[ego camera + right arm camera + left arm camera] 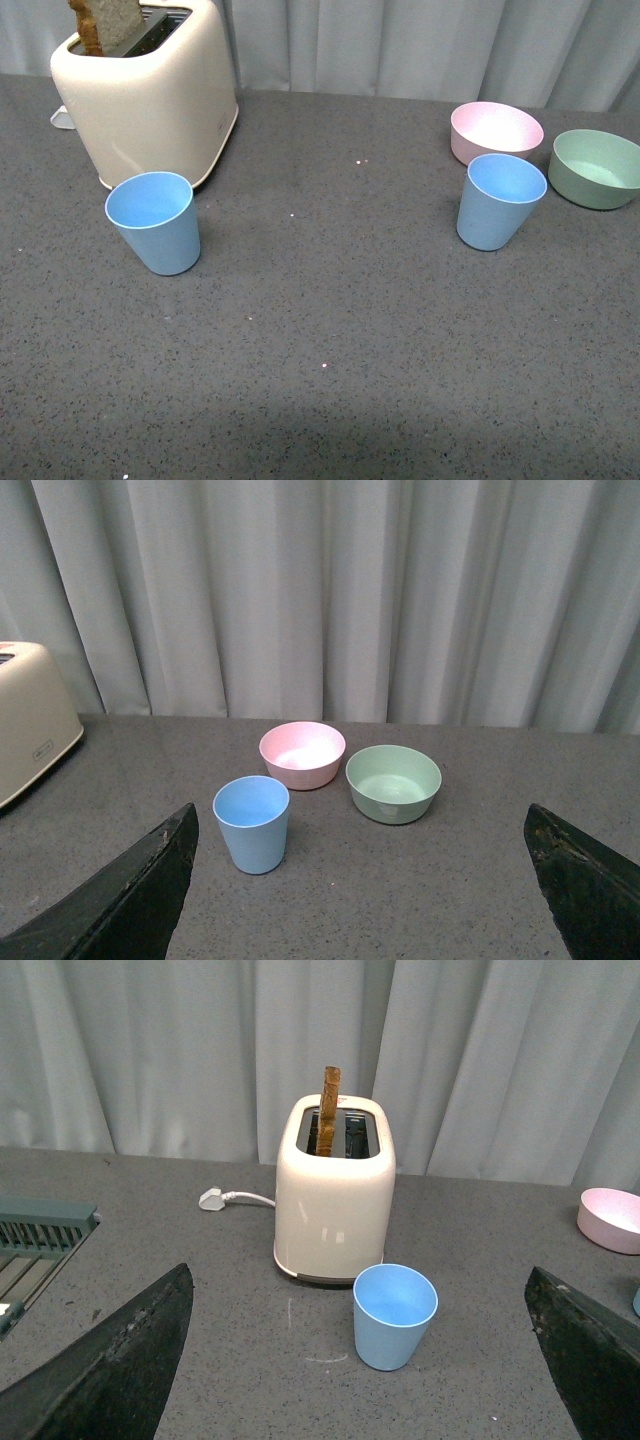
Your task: Stack blue cups with both arms
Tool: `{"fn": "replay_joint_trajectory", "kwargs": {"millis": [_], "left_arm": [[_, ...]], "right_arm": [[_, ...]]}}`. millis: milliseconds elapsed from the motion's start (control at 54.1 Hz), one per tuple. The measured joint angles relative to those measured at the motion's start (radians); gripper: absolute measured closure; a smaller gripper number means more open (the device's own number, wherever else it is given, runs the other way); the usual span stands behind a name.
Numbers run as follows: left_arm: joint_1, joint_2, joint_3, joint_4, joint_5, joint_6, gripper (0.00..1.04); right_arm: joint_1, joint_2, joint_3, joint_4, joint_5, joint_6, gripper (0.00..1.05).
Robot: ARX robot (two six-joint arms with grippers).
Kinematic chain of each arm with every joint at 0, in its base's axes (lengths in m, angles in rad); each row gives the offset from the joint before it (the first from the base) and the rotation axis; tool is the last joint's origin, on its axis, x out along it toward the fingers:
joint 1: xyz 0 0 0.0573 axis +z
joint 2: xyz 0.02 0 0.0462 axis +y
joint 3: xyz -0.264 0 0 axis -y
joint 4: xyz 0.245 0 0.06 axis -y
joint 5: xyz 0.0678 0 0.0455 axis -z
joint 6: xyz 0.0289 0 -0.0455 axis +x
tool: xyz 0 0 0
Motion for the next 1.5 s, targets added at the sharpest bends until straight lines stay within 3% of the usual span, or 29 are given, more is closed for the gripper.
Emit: {"fn": "replay_joint_trajectory", "kwargs": {"millis": [666, 703, 758, 795, 888, 999, 1165, 1368, 1498], "left_arm": [[0.000, 0.000, 0.000, 0.000, 0.000, 0.000, 0.07], [-0.010, 0.009, 0.003, -0.013, -0.033, -0.007, 0.07], [-0.069, 0.141, 0.043, -0.092, -0.256, -0.070, 0.07], [-0.071, 0.236, 0.045, -0.046, -0.286, -0.088, 0.07], [-0.039, 0.550, 0.097, 0.172, -0.248, -0.128, 0.07], [-0.021, 0.857, 0.219, 0.307, -0.178, -0.176, 0.07], [-0.048, 1.262, 0.444, 0.246, -0.110, -0.215, 0.07], [-0.059, 1.616, 0.723, 0.140, -0.129, -0.294, 0.07], [-0.061, 1.709, 0.797, 0.094, -0.130, -0.320, 0.07]], "right_arm": [[0.000, 0.000, 0.000, 0.000, 0.000, 0.000, 0.10], [0.000, 0.000, 0.000, 0.000, 0.000, 0.000, 0.10], [0.000, 0.000, 0.000, 0.000, 0.000, 0.000, 0.10], [0.000, 0.000, 0.000, 0.000, 0.000, 0.000, 0.10], [0.000, 0.000, 0.000, 0.000, 0.000, 0.000, 0.10], [0.000, 0.000, 0.000, 0.000, 0.000, 0.000, 0.10], [0.000, 0.000, 0.000, 0.000, 0.000, 0.000, 0.10], [0.000, 0.000, 0.000, 0.000, 0.000, 0.000, 0.10], [0.000, 0.000, 0.000, 0.000, 0.000, 0.000, 0.10]]}}
